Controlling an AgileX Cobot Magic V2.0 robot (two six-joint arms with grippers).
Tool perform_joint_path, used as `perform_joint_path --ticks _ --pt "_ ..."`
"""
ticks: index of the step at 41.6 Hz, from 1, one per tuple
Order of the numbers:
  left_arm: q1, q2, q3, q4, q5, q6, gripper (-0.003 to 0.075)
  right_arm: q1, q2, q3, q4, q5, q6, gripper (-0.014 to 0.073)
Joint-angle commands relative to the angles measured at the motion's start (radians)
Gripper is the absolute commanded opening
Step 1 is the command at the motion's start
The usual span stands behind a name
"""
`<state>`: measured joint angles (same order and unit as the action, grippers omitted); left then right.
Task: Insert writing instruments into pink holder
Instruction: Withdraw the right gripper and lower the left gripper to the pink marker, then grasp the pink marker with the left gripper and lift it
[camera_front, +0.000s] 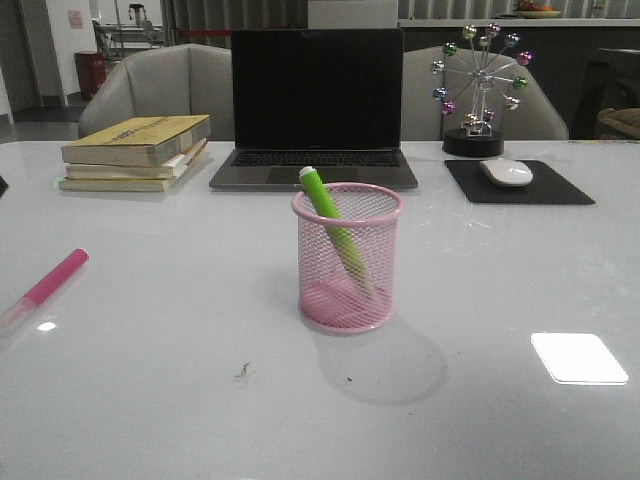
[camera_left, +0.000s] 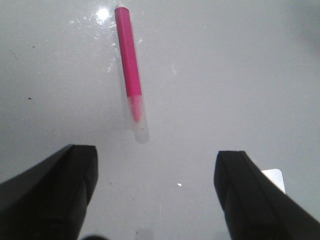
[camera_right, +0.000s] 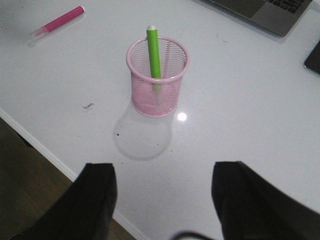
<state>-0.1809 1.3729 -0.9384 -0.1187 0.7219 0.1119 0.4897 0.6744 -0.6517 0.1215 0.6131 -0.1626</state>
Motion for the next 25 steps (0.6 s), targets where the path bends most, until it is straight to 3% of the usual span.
perform_joint_path --ticks 1,12,25 --pt "0.007 0.104 -0.11 -0.005 -0.054 -0.013 0.054 -0.005 -0.007 -0.029 0.007 -0.071 -0.012 0.0515" --pt "0.007 0.395 -0.317 0.023 -0.081 -0.013 0.0535 -0.005 -0.007 -0.029 0.007 -0.071 -0.012 0.0515" --pt "0.007 0.596 -0.476 0.036 -0.069 -0.013 0.0465 -0.005 -0.007 -0.029 0.007 -0.071 -0.012 0.0515"
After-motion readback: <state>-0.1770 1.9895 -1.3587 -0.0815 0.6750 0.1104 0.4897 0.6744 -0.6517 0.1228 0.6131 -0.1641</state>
